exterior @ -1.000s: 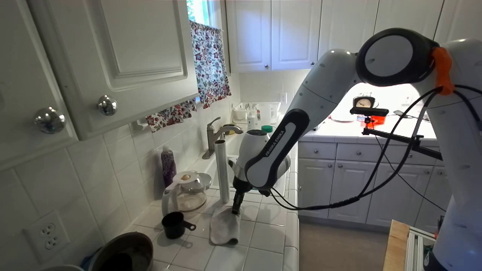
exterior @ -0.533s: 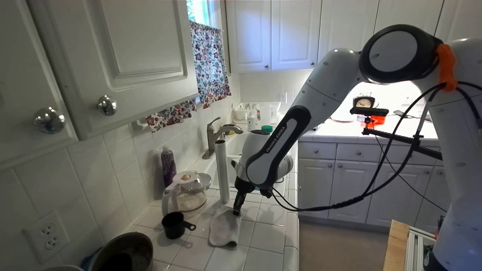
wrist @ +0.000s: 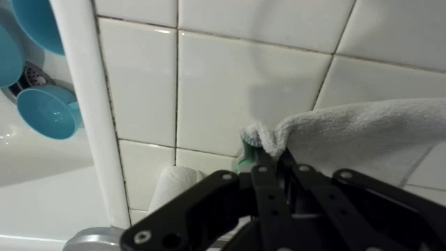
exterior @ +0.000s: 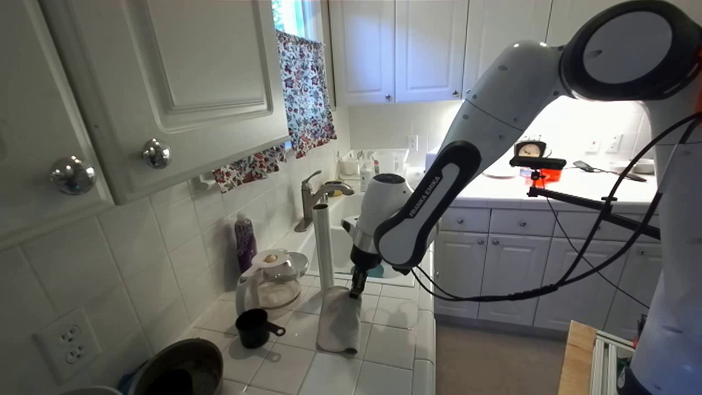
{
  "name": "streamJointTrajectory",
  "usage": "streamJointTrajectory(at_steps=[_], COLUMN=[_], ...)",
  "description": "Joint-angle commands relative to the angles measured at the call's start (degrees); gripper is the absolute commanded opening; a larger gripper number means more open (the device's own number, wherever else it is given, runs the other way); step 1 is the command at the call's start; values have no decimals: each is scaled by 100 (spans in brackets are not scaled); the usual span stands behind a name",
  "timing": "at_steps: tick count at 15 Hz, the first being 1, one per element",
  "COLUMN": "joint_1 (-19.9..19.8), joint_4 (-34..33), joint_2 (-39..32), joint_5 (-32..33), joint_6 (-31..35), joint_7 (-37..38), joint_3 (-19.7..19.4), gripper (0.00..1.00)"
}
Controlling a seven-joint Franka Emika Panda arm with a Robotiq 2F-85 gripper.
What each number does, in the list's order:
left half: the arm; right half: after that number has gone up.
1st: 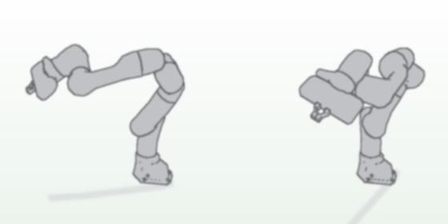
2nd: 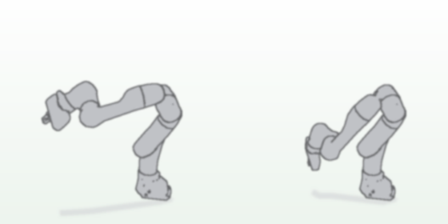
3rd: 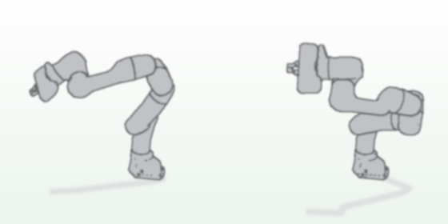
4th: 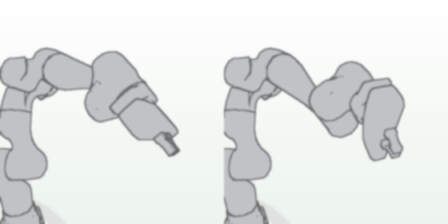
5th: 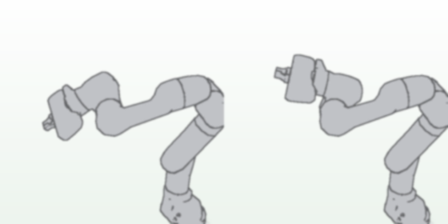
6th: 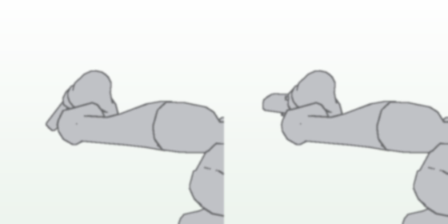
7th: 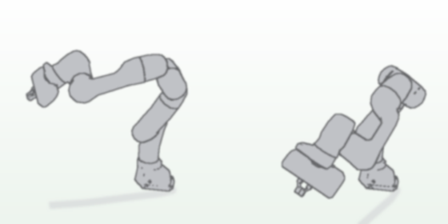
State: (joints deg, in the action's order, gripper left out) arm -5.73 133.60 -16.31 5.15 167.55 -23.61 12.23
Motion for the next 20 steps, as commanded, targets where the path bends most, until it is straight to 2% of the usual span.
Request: streamJointTrajectory(at_steps=[1, 5, 7, 10, 15, 16, 17, 20], joint_1=[254, -74, -24, 24, 165, 219, 263, 356], joint_4=[155, 38, 14, -15, -127, -152, -152, -145], joint_2=[397, 263, 246, 242, 237, 250, 281, 380], joint_5=[304, -335, -656, -1070, -1345, -1281, -1226, -1175], joint_6=[-215, -473, -757, -1145, -2087, -2271, -2392, -2607], joint_7=[-138, -1057, -1399, -1868, -2087, -2015, -1964, -1917], joint_3=[-192, 544, 692, 810, 635, 560, 496, 356], gripper=[2, 2, 2, 2, 2, 33, 35, 55])
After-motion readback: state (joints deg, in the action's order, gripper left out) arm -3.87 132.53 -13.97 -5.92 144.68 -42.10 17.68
